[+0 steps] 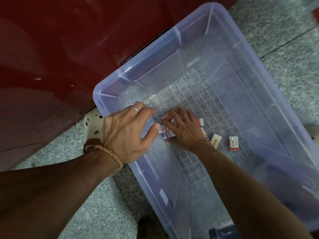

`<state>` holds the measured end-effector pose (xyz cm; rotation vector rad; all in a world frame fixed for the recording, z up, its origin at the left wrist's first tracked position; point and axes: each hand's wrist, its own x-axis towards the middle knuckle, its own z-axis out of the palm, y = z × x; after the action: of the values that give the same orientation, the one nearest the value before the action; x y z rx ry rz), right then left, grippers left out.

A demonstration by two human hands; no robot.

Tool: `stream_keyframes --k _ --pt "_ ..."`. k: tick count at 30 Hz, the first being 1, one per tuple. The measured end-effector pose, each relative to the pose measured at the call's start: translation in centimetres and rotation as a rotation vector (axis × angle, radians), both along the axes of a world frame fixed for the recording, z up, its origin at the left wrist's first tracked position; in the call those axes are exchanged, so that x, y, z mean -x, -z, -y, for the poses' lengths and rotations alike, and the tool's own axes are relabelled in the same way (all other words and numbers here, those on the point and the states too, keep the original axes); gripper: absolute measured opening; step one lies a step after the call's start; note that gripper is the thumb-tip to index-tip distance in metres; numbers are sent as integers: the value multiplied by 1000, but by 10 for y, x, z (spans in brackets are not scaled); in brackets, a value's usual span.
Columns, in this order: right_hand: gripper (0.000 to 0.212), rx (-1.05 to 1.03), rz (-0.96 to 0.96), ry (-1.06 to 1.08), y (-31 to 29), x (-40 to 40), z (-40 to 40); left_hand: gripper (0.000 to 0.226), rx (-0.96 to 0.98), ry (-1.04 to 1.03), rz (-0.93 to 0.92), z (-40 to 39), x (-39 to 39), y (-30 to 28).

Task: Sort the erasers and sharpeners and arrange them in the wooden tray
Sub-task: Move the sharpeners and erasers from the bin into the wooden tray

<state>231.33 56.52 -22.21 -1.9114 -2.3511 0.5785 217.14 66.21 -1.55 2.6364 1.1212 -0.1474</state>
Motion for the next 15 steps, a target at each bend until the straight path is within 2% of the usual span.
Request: stream_keyframes --k 2,4,6,9,15 --pt "71 -57 -12 57 0 4 -7 36 -9 6 13 0 0 0" --pt "71 -73 -35 96 1 6 -16 34 -15 6 28 0 0 0" --pt "75 -70 -3 70 4 7 -22 32 -13 8 37 0 0 1" --pt "62 -94 56 -11 8 10 -24 31 -14 15 37 -1 1 2" --pt "52 -137 -41 70 7 9 -28 31 -19 11 23 -1 1 2"
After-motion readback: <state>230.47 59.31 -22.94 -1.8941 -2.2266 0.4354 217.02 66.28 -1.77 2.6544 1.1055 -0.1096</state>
